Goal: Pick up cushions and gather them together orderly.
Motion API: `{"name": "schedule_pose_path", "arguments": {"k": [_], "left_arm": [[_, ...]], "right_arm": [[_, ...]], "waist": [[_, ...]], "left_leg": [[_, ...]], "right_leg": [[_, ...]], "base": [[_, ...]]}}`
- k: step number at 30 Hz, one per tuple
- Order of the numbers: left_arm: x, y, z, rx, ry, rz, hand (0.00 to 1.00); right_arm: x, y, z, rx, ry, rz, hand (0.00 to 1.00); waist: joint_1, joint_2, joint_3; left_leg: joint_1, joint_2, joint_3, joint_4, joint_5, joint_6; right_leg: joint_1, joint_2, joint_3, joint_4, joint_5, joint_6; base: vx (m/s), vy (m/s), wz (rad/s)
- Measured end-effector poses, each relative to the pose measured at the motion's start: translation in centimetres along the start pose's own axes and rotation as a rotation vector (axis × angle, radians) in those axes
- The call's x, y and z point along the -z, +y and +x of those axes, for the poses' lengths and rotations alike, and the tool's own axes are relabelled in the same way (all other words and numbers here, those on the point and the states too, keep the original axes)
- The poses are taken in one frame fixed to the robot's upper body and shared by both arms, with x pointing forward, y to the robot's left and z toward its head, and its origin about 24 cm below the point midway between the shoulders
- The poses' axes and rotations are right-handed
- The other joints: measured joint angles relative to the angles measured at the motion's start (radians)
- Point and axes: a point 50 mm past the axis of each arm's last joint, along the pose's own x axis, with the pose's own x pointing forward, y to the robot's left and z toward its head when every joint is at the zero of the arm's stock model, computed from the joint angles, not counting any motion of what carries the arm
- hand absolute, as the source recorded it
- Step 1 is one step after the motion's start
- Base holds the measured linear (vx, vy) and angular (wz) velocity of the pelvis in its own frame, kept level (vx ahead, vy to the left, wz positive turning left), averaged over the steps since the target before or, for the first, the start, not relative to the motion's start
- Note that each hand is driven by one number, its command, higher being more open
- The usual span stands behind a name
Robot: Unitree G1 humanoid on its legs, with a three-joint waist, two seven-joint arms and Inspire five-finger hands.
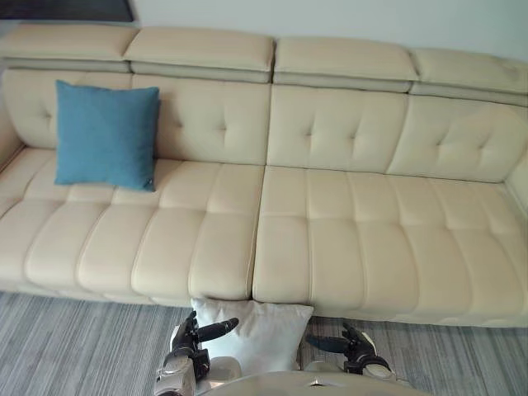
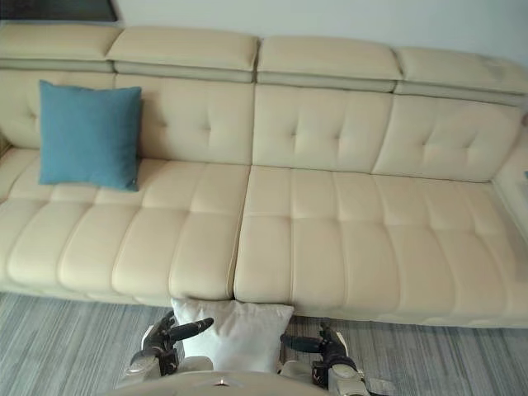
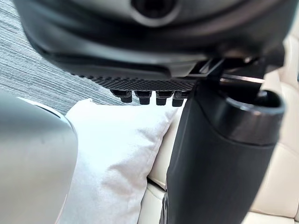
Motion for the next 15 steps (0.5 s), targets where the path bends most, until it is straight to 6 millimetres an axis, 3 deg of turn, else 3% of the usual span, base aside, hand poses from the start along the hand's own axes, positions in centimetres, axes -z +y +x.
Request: {"name": "schedule_pose_path", "arguments": {"k": [3, 5, 6, 8, 10, 12, 13, 15], "left_arm": [[-0.7, -0.6, 0.2, 0.008, -0.019, 0.001, 1.00], [-1.6, -0.8, 0.2, 0.001, -0.056, -0.006, 1.00], [-2.6, -1.1, 0.2, 0.007, -0.098, -0.012, 1.00], [-3.8, -1.5, 0.2, 0.019, -0.142, -0.027, 1.00], [-4.4, -2.1, 0.2, 0.032, -0.161, -0.053, 1.00], [-5.7, -2.7, 0.3, 0.044, -0.200, -0.056, 1.00], [-6.3, -3.1, 0.3, 0.057, -0.222, -0.062, 1.00], [-6.5, -3.0, 0.3, 0.050, -0.228, -0.063, 1.00]], "right_arm": [[-0.9, -0.2, 0.2, 0.020, -0.026, 0.001, 1.00], [-1.7, -0.1, 0.2, 0.030, -0.061, 0.007, 1.00], [-2.7, -0.1, 0.2, 0.035, -0.098, 0.006, 1.00], [-4.1, -0.1, 0.1, 0.044, -0.157, 0.016, 1.00], [-4.9, -0.3, 0.0, 0.057, -0.197, 0.036, 1.00], [-5.0, -0.3, 0.0, 0.066, -0.201, 0.051, 1.00], [-4.6, 0.0, -0.1, 0.059, -0.190, 0.071, 1.00], [-5.0, -0.2, -0.1, 0.067, -0.205, 0.075, 1.00]], "waist": [[-0.007, 0.015, 0.025], [-0.009, 0.020, 0.051], [-0.009, 0.016, 0.070], [-0.012, 0.009, 0.086], [-0.028, 0.008, 0.101], [-0.033, -0.013, 0.127], [-0.030, -0.011, 0.138], [-0.031, -0.008, 0.148]], "left_leg": [[-0.058, 0.016, 0.067, 0.003, 0.043, -0.020], [-0.103, 0.076, 0.171, 0.113, 0.010, -0.018], [-0.138, 0.108, 0.169, 0.202, -0.004, -0.001], [-0.170, 0.133, 0.158, 0.275, -0.028, 0.002], [-0.173, 0.119, 0.150, 0.280, -0.093, -0.002], [-0.199, 0.092, 0.141, 0.335, -0.116, 0.010], [-0.246, 0.088, 0.129, 0.429, -0.159, 0.018], [-0.280, 0.091, 0.125, 0.490, -0.184, 0.023]], "right_leg": [[-0.033, -0.014, -0.059, 0.001, 0.019, -0.018], [-0.049, -0.012, -0.096, 0.039, 0.021, -0.021], [-0.082, -0.015, -0.098, 0.095, 0.018, -0.026], [-0.131, -0.024, -0.093, 0.162, 0.009, -0.033], [-0.159, -0.045, -0.090, 0.232, -0.050, -0.017], [-0.194, -0.090, -0.089, 0.319, -0.090, -0.005], [-0.232, -0.117, -0.087, 0.408, -0.129, 0.004], [-0.263, -0.126, -0.082, 0.462, -0.147, 0.007]], "base": [[-0.12, -0.073, 0.56], [-0.11, -0.060, 0.38], [-0.09, -0.050, 0.18], [-0.09, -0.002, -0.13], [-0.16, 0.097, -0.01], [-0.21, 0.135, 0.27], [-0.22, 0.109, 0.22], [-0.15, 0.052, 0.07]]}}
